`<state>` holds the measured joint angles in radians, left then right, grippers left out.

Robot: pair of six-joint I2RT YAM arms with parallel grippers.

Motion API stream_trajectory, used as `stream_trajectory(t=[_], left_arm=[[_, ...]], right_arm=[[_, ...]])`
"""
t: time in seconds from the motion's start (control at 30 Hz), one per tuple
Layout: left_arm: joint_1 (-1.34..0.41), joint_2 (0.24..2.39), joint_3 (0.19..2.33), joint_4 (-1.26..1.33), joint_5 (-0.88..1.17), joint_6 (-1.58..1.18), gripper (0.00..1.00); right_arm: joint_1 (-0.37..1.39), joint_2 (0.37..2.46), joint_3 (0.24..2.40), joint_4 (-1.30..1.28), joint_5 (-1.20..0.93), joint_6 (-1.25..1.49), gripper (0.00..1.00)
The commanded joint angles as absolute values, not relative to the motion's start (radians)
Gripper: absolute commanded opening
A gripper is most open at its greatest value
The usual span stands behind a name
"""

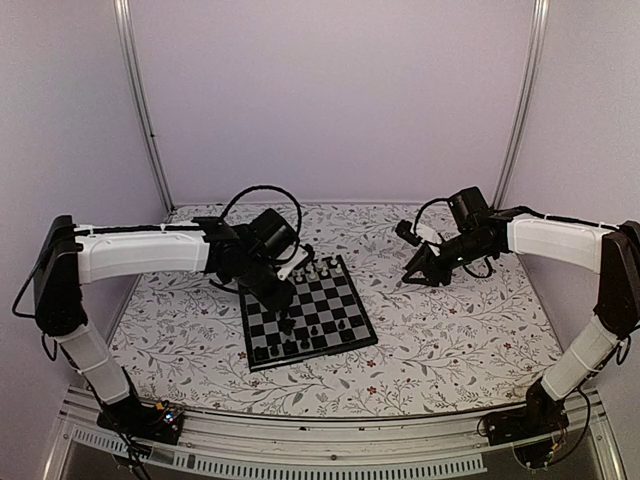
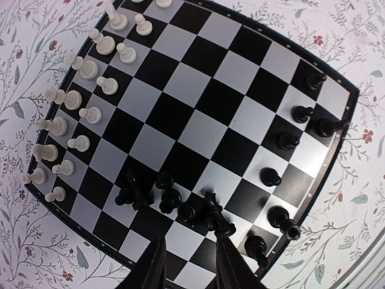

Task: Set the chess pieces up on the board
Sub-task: Pick up the chess piece from the chessboard.

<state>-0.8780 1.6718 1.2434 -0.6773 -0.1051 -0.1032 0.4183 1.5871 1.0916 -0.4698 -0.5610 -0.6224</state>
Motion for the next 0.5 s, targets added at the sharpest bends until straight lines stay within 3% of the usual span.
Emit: stream_trajectory(t=[0.0,0.47], left_arm=[[-0.842,1.746,1.303,-0.681,-0.152,-0.078,0.32],[-0.784,1.939,1.41,-0.708,-0.123,-0.024,0.34]], right_arm=[[0.417,1.592,1.087,-0.471,-0.574,-0.63,0.36],[0.417,1.604,1.084,-0.472,-0.568,-0.637,0.37]])
